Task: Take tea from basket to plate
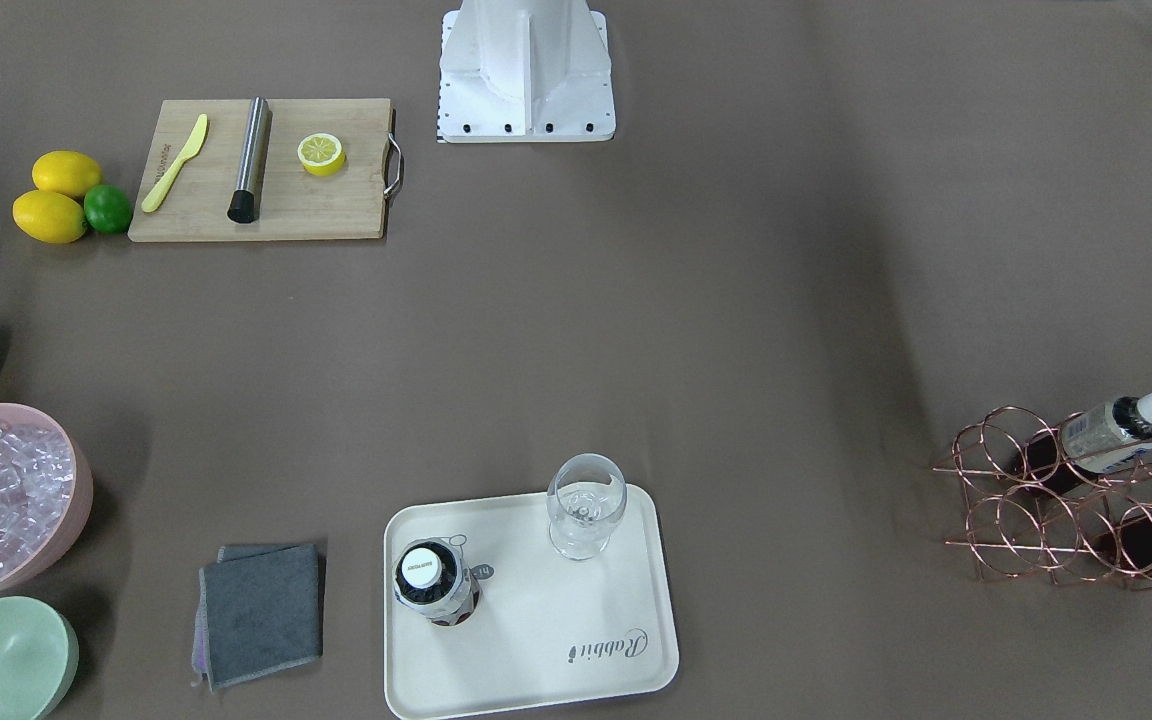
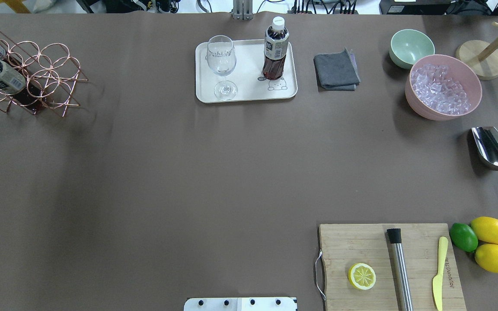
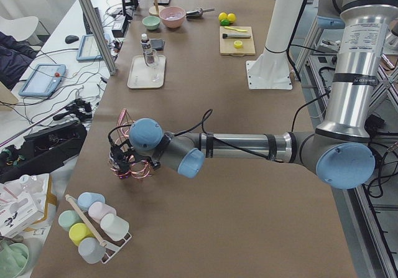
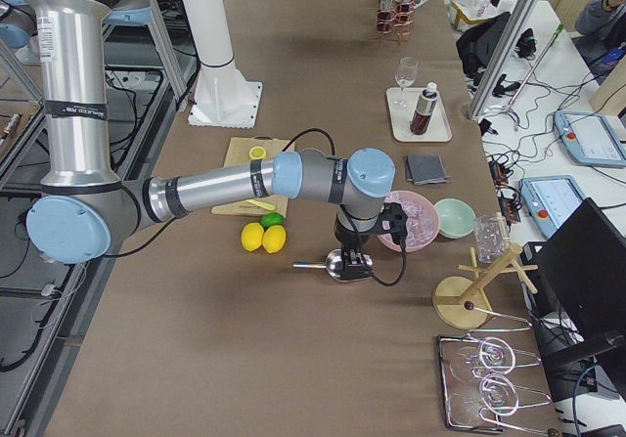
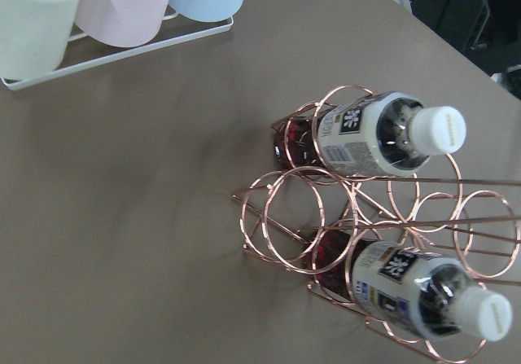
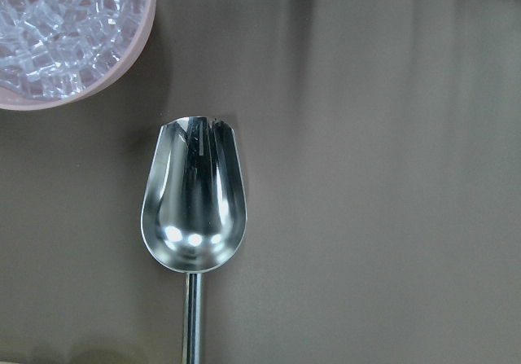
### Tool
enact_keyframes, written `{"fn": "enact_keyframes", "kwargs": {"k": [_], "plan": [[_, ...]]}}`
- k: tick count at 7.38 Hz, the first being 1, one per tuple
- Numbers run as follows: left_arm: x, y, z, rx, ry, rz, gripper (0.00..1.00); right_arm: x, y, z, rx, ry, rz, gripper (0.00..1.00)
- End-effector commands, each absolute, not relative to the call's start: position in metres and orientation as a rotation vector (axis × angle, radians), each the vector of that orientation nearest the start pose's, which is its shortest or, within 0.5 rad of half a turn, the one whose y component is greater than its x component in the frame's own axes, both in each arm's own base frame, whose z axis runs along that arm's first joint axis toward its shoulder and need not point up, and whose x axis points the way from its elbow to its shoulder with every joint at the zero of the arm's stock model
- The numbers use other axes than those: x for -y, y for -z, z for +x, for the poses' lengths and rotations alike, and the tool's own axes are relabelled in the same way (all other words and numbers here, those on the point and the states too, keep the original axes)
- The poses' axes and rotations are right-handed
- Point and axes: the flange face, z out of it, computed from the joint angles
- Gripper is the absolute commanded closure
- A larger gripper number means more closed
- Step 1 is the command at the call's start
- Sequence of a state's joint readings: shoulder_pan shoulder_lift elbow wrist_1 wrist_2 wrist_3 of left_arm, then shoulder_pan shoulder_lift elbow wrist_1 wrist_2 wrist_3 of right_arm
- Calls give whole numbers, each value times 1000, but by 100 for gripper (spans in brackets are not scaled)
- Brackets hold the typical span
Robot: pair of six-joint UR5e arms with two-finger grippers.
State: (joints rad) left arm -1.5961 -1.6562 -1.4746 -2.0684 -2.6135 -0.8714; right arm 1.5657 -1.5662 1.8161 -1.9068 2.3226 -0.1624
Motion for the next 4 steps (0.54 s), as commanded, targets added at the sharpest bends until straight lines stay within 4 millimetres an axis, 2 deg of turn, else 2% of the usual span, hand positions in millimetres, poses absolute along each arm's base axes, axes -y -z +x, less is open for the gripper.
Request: {"fn": "enact_keyframes", "kwargs": {"k": [1,2,4], "plan": [[521,-625,-61,-985,360,48,3,476,-569,62,758,90,-35,1],[522,-621,-64,-884,290,35,3,478,-568,61,758,50,-49,1],[525,-588,-77,-742,165,-77,3,483,-562,58,771,56,-41,1]]}}
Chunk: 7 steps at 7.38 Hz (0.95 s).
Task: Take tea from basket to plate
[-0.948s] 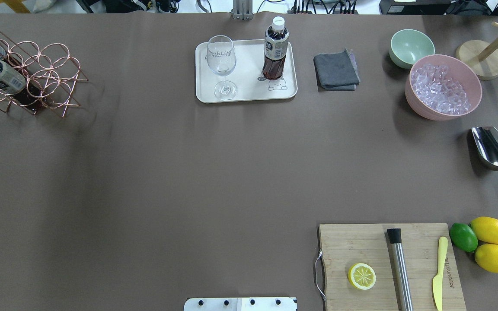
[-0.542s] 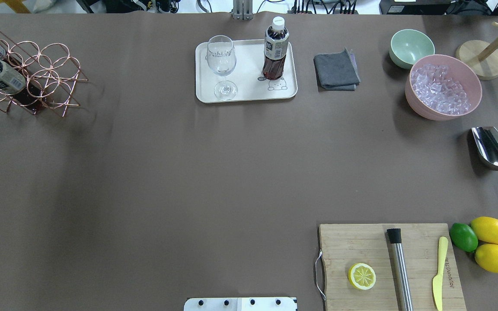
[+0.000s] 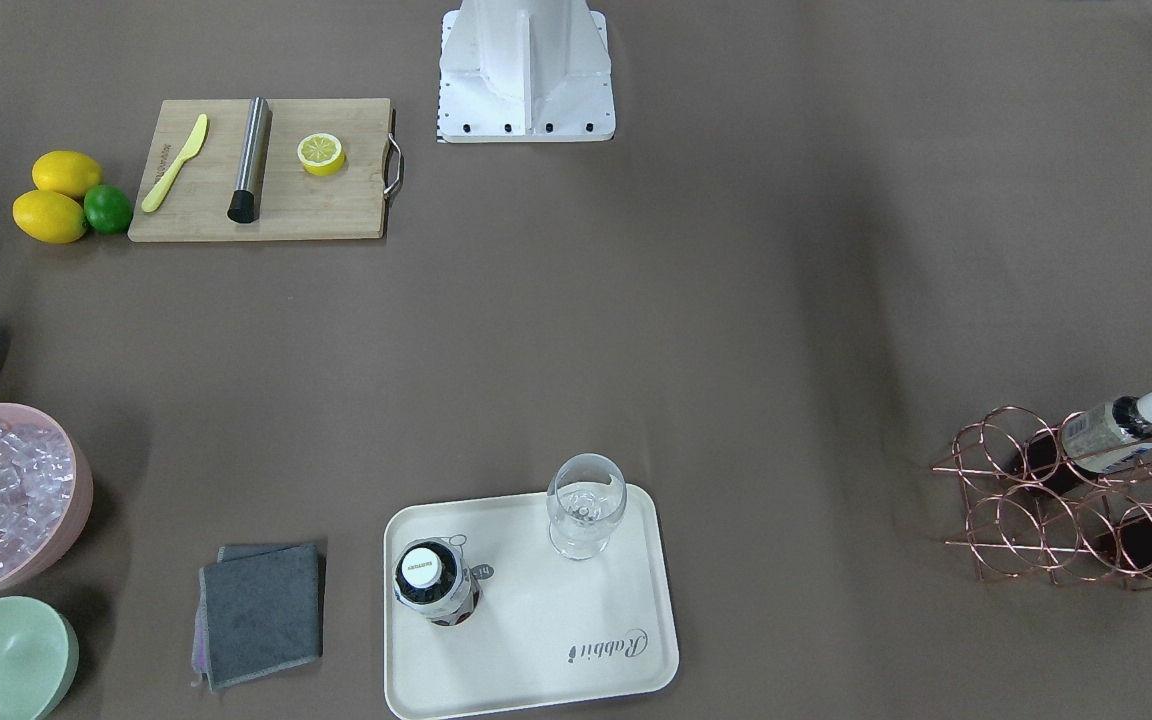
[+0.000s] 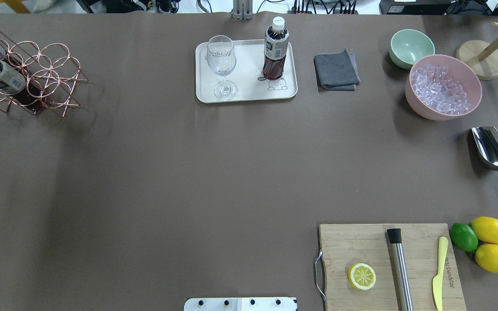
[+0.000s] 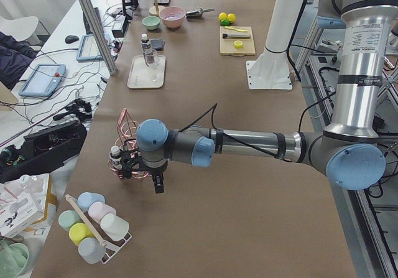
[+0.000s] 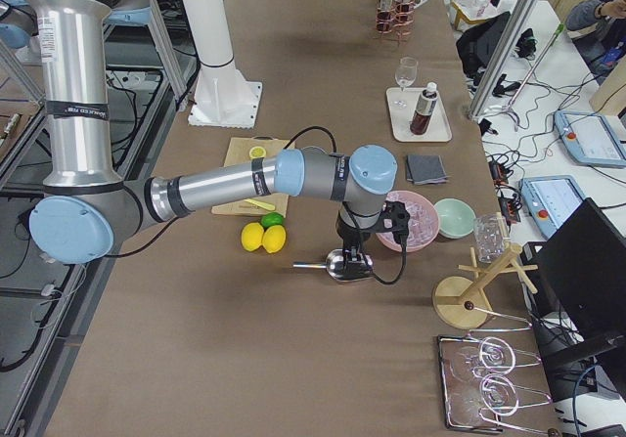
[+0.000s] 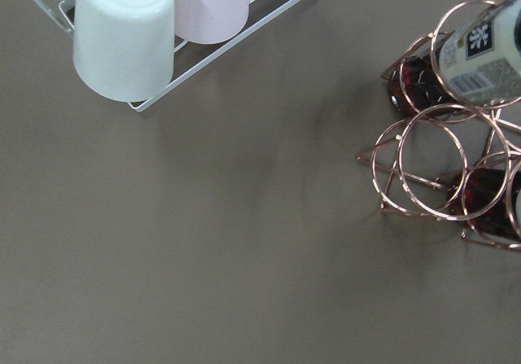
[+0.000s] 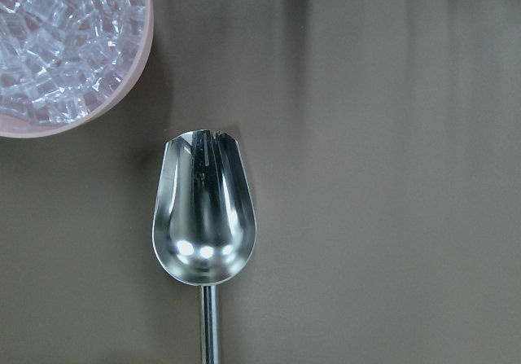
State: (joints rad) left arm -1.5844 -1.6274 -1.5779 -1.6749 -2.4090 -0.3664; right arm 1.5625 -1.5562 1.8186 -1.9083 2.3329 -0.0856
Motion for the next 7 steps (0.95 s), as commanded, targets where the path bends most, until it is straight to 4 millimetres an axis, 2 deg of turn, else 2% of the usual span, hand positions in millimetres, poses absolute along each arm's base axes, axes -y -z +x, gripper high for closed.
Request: {"fn": "enact_keyframes", "kwargs": {"k": [1,2,3,4,5,7], "plan": [[517,-597,-93,-692,139,-69,3,483,-561,55,771,62,-44,1],[496,-622,-92,-693,154,-110,3,483,-563,55,770,61,-48,1],[483,-638,-91,-694,158,-126,3,483,-564,55,770,60,-50,1],[480,-641,-89,-718,166,-139,3,483,-563,55,767,64,-47,1],[473,-656,-87,-750,177,-165,3,482,-566,54,764,65,-53,1],[470,-667,-82,-763,174,-191,3,477,-569,54,766,63,-59,1]]}}
